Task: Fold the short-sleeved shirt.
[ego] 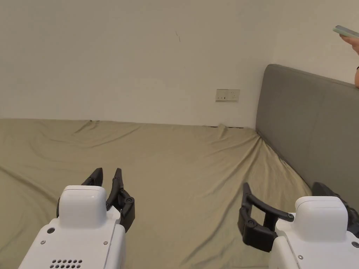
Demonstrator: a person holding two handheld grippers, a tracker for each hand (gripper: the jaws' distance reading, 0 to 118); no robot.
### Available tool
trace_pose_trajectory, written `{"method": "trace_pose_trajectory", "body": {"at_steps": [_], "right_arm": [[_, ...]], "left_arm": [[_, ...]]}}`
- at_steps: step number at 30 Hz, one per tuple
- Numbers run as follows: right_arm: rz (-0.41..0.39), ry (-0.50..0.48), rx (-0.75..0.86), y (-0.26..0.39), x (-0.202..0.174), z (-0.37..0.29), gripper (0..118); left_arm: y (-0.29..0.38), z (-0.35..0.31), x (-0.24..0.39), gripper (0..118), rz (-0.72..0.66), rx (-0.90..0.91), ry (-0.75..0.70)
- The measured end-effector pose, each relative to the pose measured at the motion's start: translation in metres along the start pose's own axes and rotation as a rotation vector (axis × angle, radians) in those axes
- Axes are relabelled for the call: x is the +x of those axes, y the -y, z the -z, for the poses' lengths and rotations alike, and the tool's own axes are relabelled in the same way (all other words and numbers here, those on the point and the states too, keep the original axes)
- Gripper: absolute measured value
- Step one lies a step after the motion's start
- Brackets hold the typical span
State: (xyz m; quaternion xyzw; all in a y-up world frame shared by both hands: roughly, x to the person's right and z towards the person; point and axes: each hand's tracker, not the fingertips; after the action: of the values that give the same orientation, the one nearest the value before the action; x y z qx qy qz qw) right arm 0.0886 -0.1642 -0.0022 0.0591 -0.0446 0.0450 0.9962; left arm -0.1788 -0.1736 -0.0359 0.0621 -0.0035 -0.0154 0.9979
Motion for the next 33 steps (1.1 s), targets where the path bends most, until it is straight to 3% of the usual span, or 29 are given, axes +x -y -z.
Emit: {"method": "trace_pose_trajectory", "body": {"at_steps": [1,2,3,4,26,33], "right_arm": [[0.000,0.002,0.010,0.0003,-0.0012,-0.0015,117],[0.001,0.007,0.027,0.0007,-0.0009,-0.0038,118],[0.005,0.004,0.029,-0.0004,-0.0006,-0.0046,118],[0.010,0.001,0.030,-0.0021,-0.0001,-0.0042,118],[0.004,-0.018,0.041,-0.0059,-0.0056,-0.0065,118],[0.046,-0.033,0.011,-0.0059,-0.0045,-0.0029,118]], "left_arm": [[0.0000,-0.0006,-0.0008,43,-0.007,0.001,0.004],[-0.0004,0.0001,-0.0019,84,-0.017,-0.008,0.013],[-0.0012,0.0019,-0.0027,110,-0.022,-0.032,0.019],[-0.0006,0.0018,-0.0029,118,-0.020,-0.029,0.020],[-0.0037,-0.0071,-0.0030,118,-0.005,0.023,-0.012],[-0.0054,-0.0069,-0.0031,118,-0.004,0.020,-0.009]]}}
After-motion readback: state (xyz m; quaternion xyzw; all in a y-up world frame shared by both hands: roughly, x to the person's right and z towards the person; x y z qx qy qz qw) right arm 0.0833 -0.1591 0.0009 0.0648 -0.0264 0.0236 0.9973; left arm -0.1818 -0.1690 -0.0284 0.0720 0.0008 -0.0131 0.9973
